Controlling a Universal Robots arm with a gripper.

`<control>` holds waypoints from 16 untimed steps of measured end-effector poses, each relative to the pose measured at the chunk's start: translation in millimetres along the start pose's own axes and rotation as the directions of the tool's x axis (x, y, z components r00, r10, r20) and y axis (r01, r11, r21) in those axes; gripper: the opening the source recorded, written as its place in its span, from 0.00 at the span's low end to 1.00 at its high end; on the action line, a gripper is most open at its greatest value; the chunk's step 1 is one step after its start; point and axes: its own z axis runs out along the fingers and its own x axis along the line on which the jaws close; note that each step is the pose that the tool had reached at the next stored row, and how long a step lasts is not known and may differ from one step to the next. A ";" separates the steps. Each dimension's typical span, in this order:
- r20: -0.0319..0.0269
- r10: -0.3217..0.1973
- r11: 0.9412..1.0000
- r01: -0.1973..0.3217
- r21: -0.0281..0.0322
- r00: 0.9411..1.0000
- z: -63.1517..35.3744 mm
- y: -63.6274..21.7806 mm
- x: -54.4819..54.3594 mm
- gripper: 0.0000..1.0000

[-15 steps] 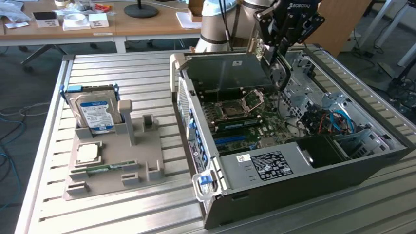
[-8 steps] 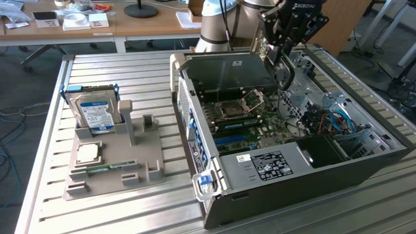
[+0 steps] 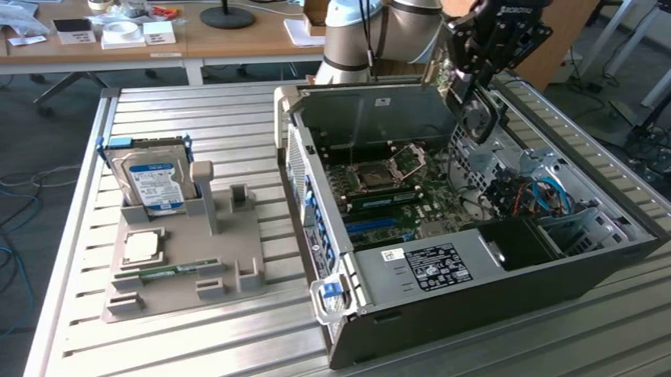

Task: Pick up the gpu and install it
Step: 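Pick up the gpu and move the gpu toward the slot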

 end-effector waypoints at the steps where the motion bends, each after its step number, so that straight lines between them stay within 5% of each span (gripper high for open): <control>1: 0.000 0.000 1.000 0.000 0.000 1.000 0.1 0.2 -4.0 0.27; 8: 0.000 0.000 1.000 0.000 0.000 1.000 0.8 1.0 -28.4 0.27; 16: 0.000 0.000 1.000 0.000 0.000 1.000 0.9 1.1 -31.6 0.27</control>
